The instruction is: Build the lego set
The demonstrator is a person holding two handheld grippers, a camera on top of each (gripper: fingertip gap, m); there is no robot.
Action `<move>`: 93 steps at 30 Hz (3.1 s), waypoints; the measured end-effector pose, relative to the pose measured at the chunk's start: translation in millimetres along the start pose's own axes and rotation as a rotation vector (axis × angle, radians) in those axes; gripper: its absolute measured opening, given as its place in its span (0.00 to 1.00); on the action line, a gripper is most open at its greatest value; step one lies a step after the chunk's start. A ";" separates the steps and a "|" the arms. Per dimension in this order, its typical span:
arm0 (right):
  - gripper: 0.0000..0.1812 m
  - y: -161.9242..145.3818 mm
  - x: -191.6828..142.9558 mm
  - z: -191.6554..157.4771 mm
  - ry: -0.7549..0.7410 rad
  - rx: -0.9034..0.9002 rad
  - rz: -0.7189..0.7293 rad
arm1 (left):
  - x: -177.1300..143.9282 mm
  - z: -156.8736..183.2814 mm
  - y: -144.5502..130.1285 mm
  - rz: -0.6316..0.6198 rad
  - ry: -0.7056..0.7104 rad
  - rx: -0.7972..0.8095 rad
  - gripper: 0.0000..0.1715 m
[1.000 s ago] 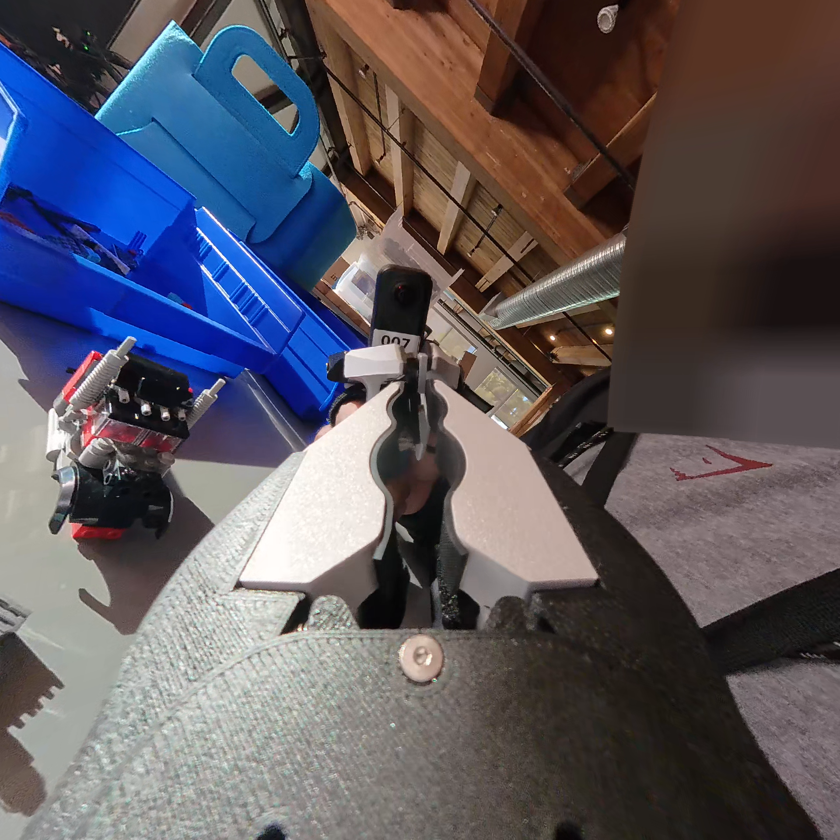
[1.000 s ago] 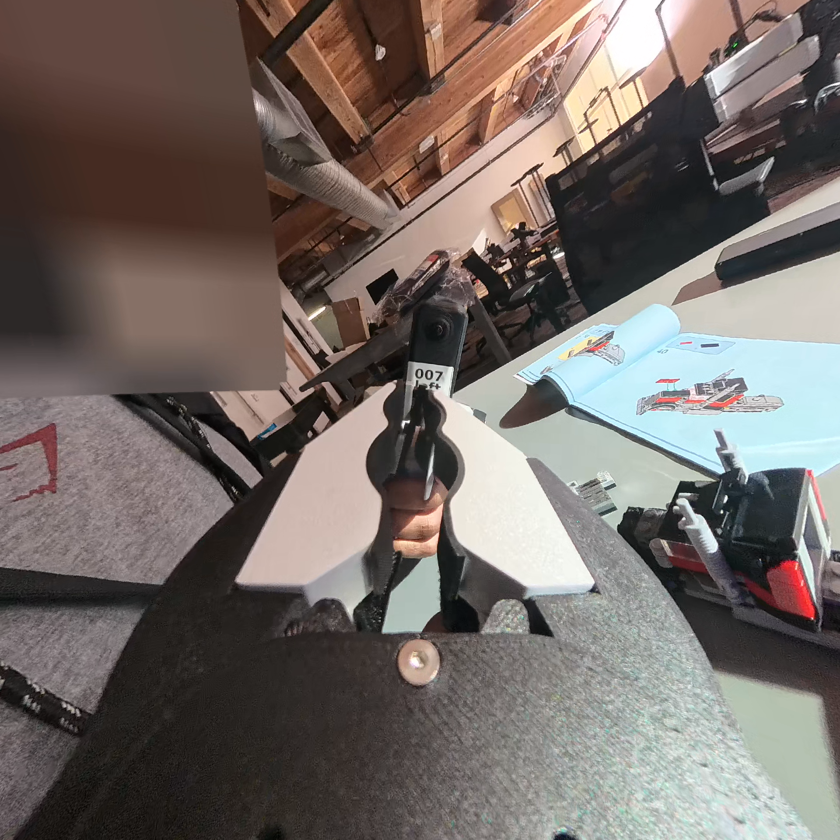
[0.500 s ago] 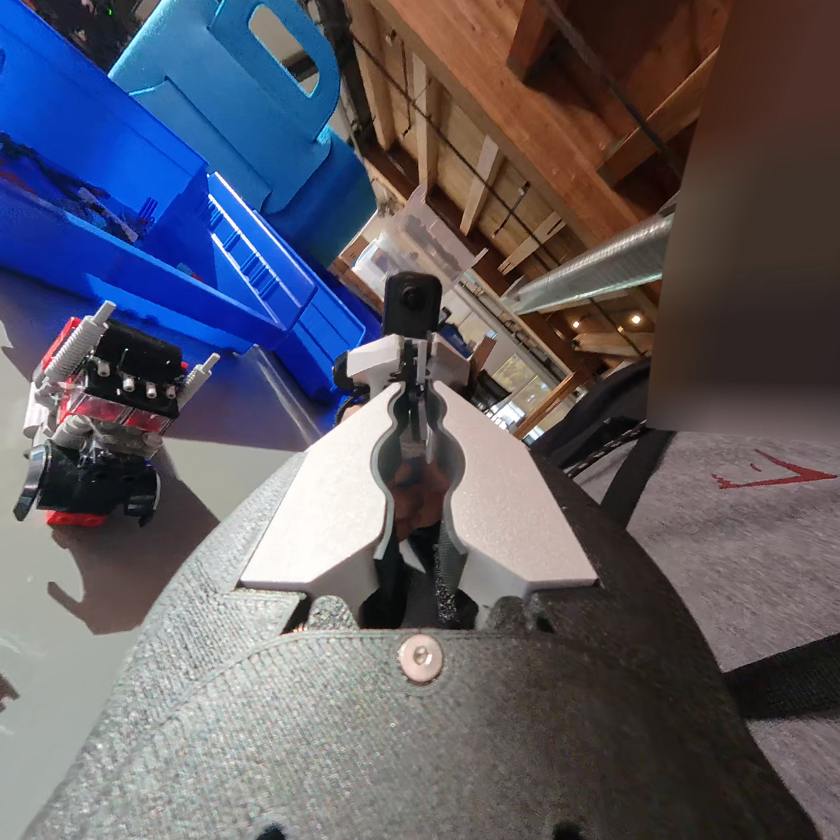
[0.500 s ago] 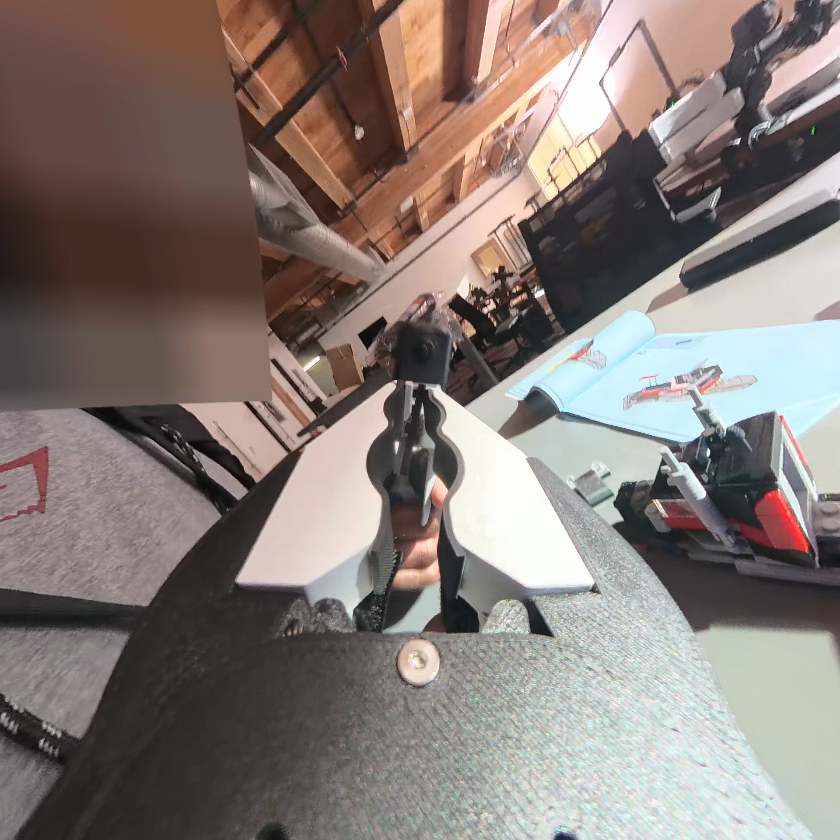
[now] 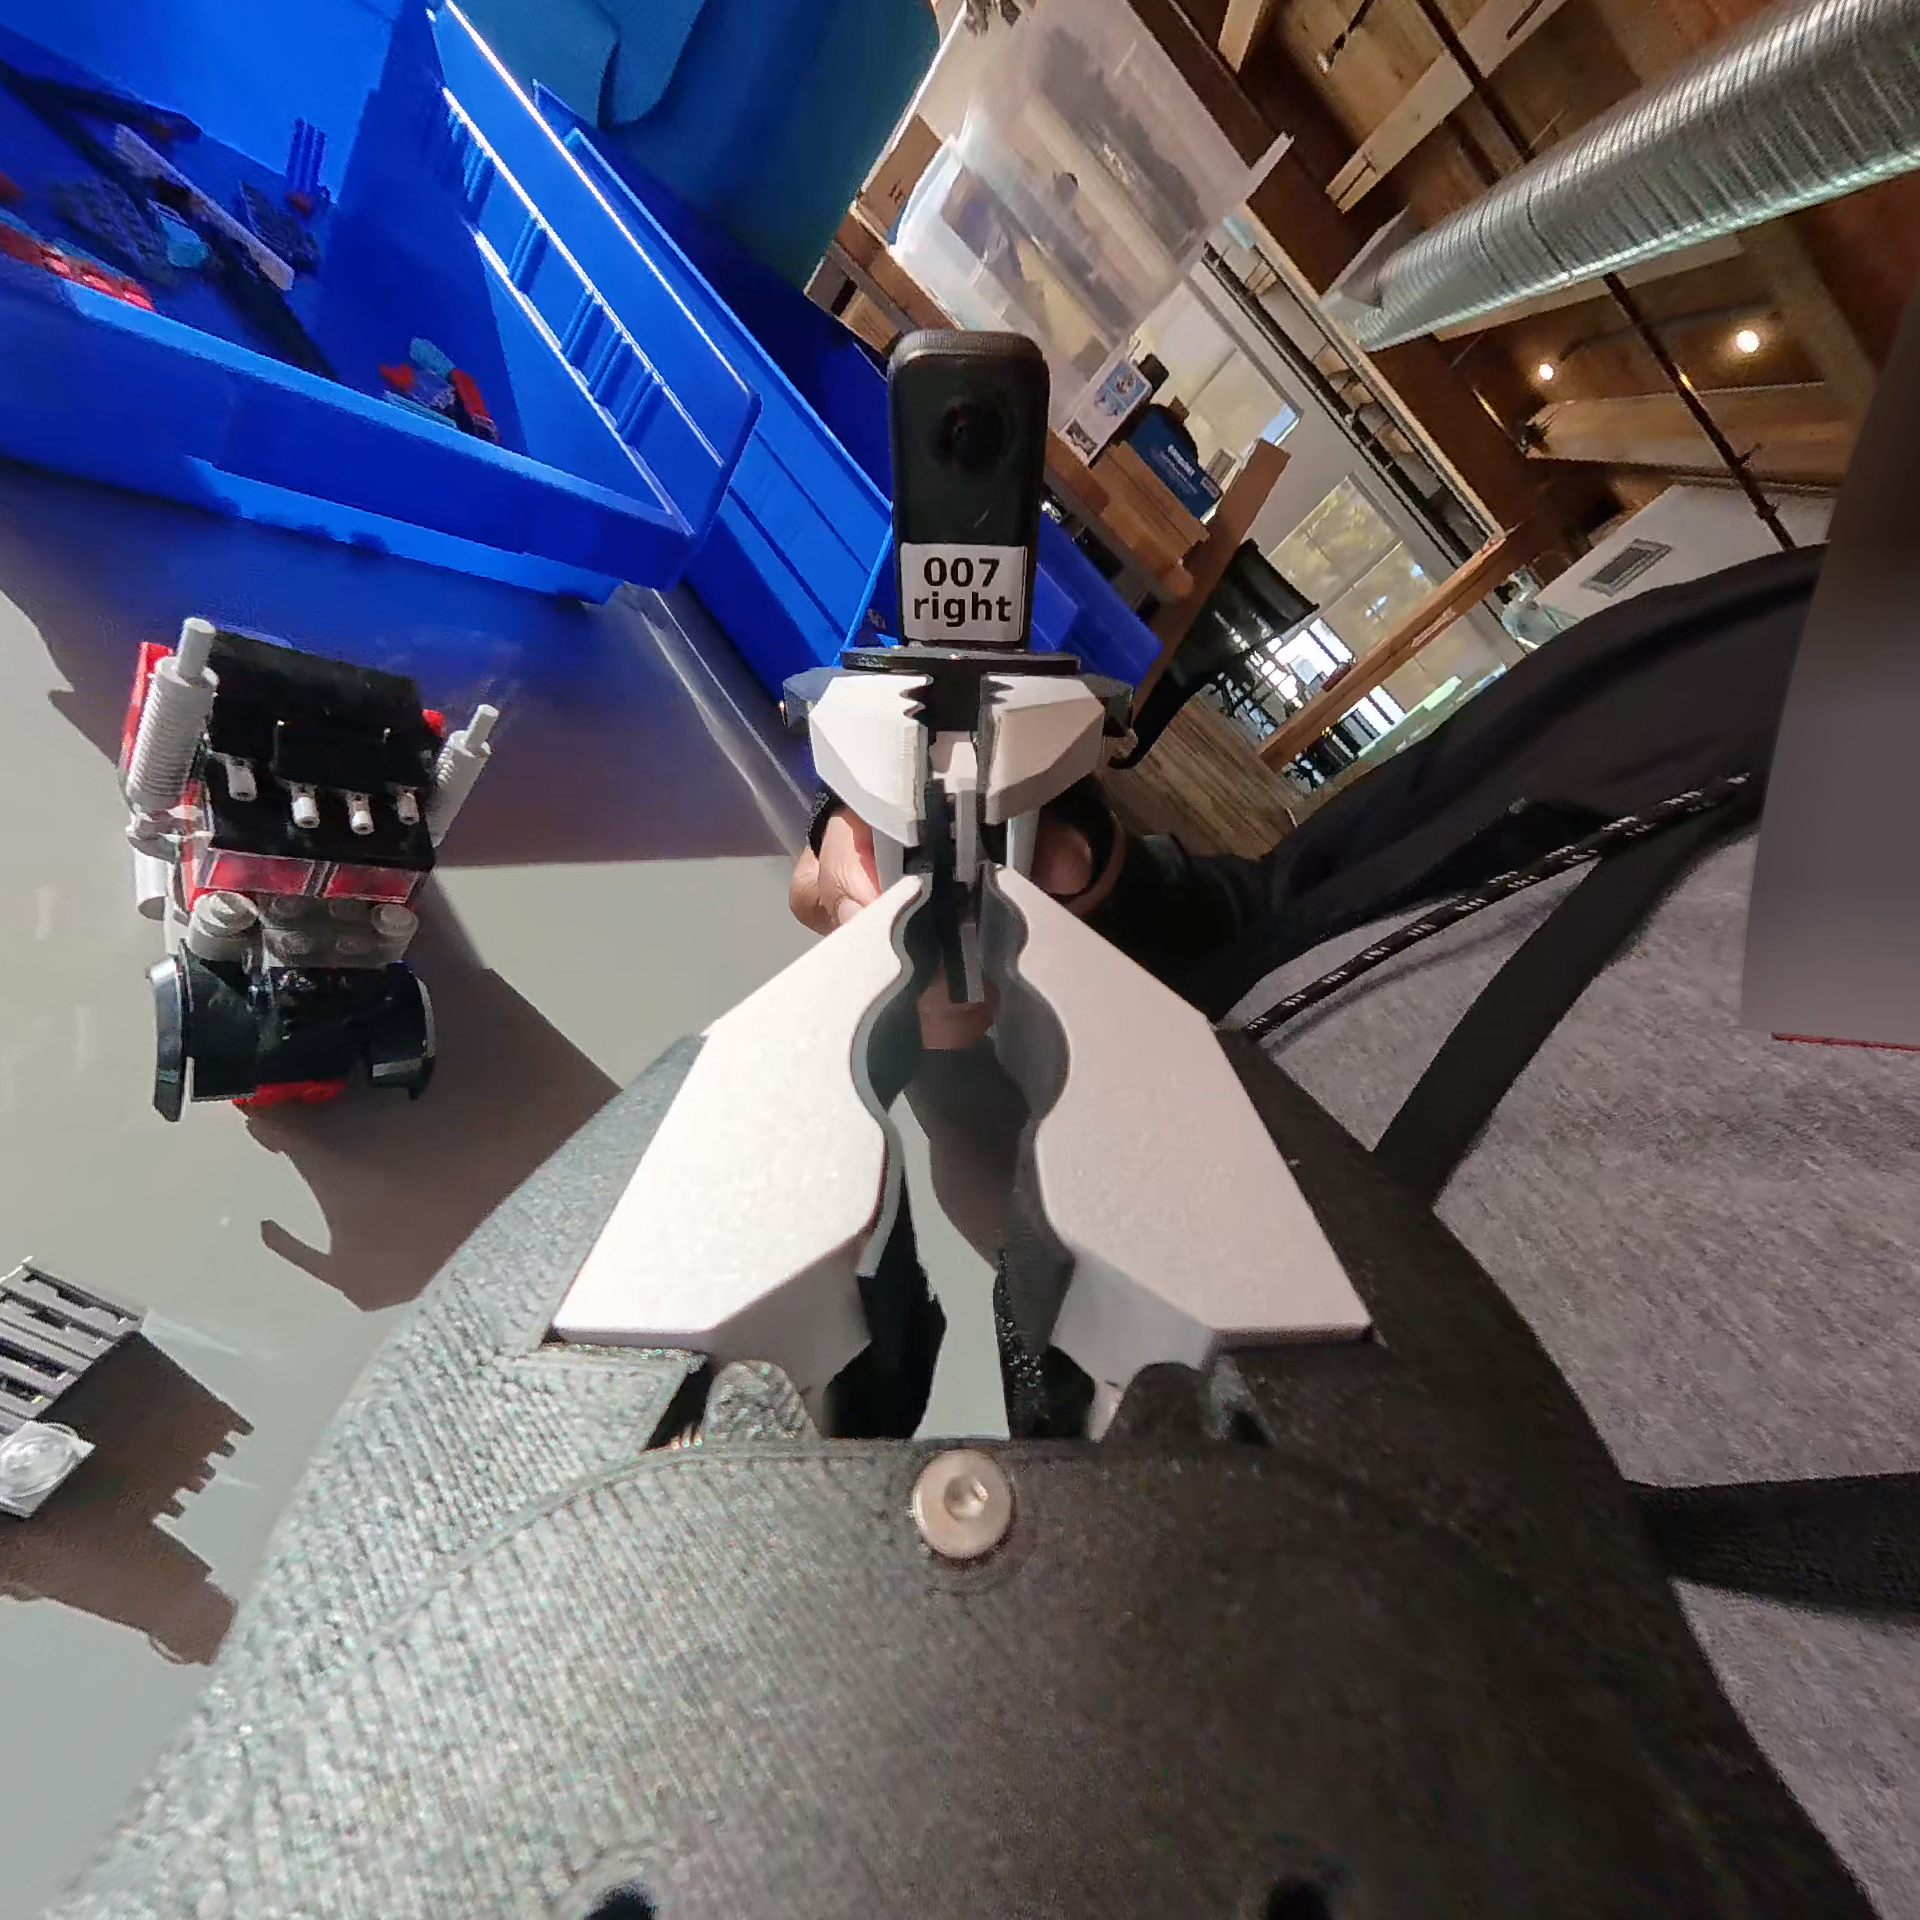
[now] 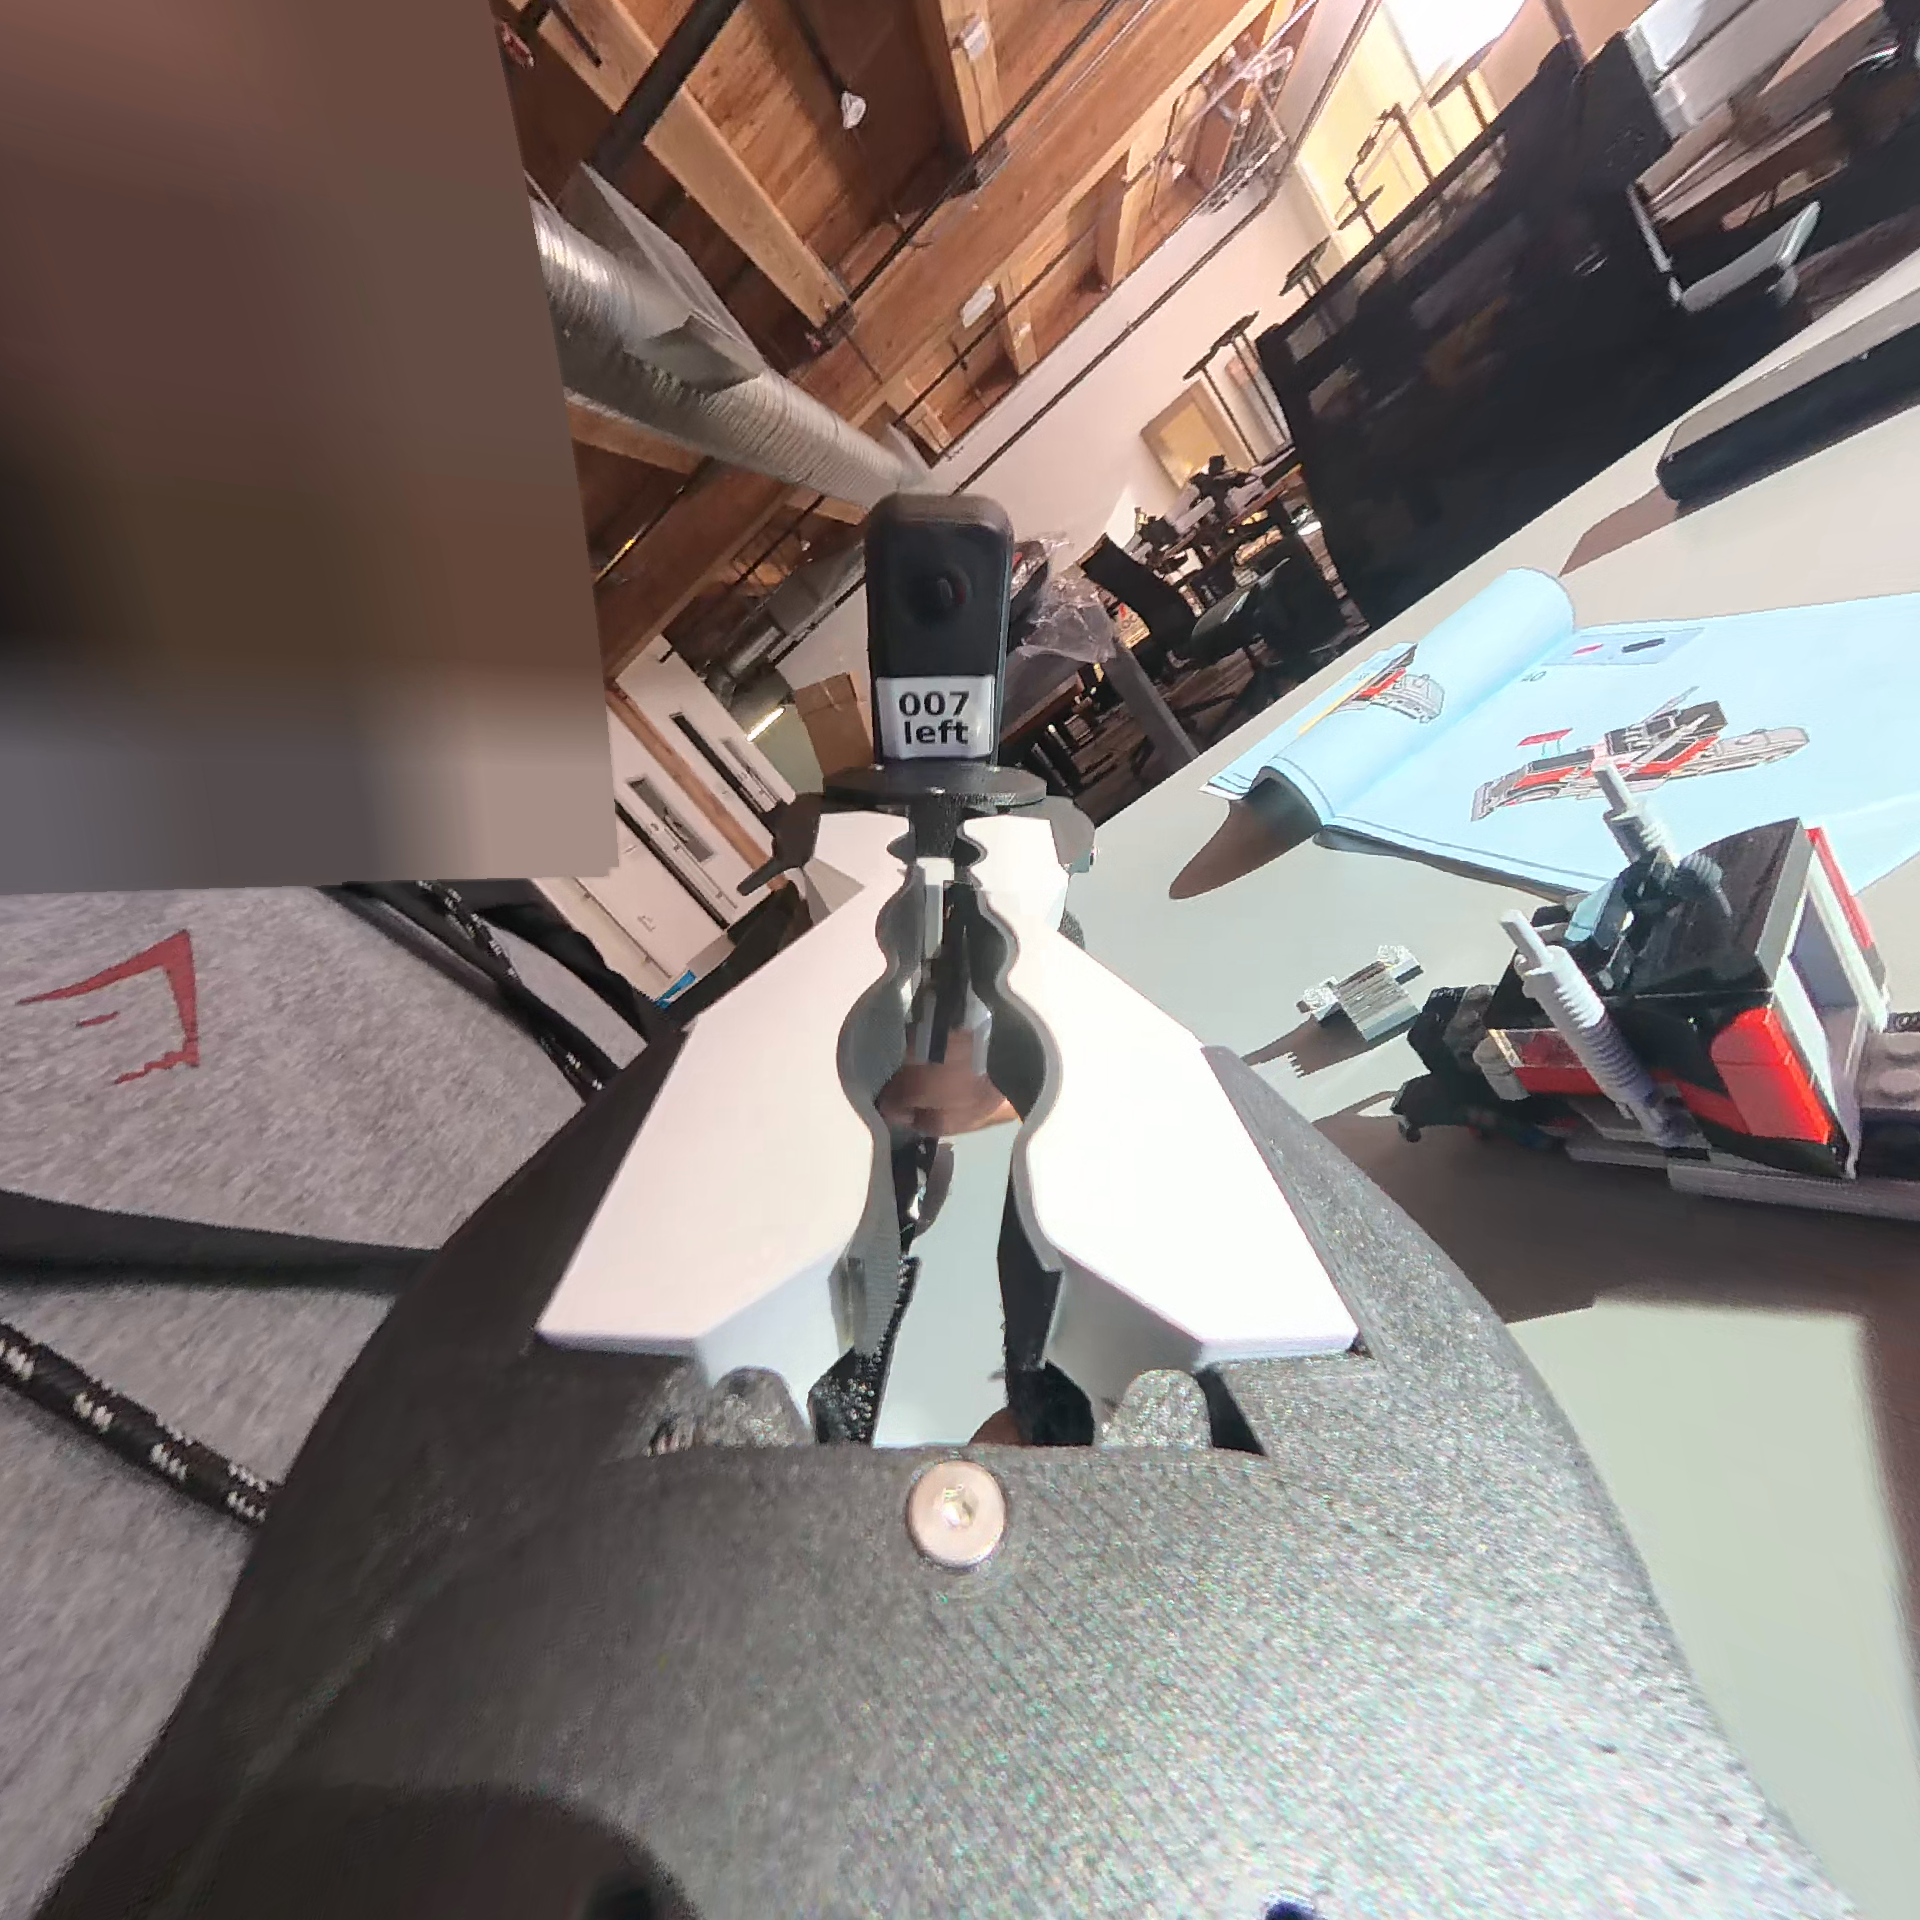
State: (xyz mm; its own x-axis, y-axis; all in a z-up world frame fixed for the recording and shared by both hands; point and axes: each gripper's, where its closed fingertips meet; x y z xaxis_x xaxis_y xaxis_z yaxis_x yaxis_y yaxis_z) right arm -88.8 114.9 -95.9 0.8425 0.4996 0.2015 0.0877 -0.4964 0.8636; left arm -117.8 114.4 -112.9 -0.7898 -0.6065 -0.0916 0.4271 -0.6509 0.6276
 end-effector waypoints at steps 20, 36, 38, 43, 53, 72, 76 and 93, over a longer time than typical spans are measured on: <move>0.04 7.3 -7.4 3.4 -0.069 -0.022 0.082 | 3.3 6.0 8.6 0.088 -0.079 -0.079 0.09; 0.03 2.5 -6.1 -4.1 -0.049 -0.001 0.071 | -1.2 5.8 10.1 0.137 -0.077 -0.029 0.04; 0.03 1.7 -5.0 -2.7 -0.054 0.011 0.065 | -2.3 4.1 10.3 0.146 -0.073 -0.036 0.04; 0.07 -0.1 2.4 12.1 -0.117 0.058 0.060 | -15.2 -11.4 18.4 0.267 -0.087 -0.229 0.04; 0.18 -8.7 18.7 19.8 -0.310 -0.268 -0.024 | -48.9 -28.7 32.4 0.721 -0.111 -0.573 0.03; 0.04 -35.5 59.0 38.6 -0.553 -0.650 -0.300 | -88.6 -53.4 37.3 0.897 -0.100 -0.623 0.04; 0.01 -31.1 70.4 52.6 -0.534 -0.576 -0.299 | -101.0 -62.5 48.9 0.805 -0.115 -0.576 0.04; 0.06 -33.0 97.0 29.4 -0.714 -0.723 -0.218 | -123.9 -41.2 26.9 0.585 -0.096 -0.606 0.04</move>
State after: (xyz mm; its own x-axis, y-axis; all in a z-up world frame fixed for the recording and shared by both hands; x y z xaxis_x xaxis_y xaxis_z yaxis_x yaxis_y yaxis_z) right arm 5.7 158.8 -118.4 0.9859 -0.1267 -0.1096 0.1354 0.2166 0.9668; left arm 9.7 153.3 -116.5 -0.3907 -0.8982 0.2016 0.9189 -0.3933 0.0287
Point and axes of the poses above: each gripper's, where its closed fingertips meet, x out along the fingers, y out of its top, z = x × y across the jaws, and after that the axes turned 11 degrees about -x, right-handed
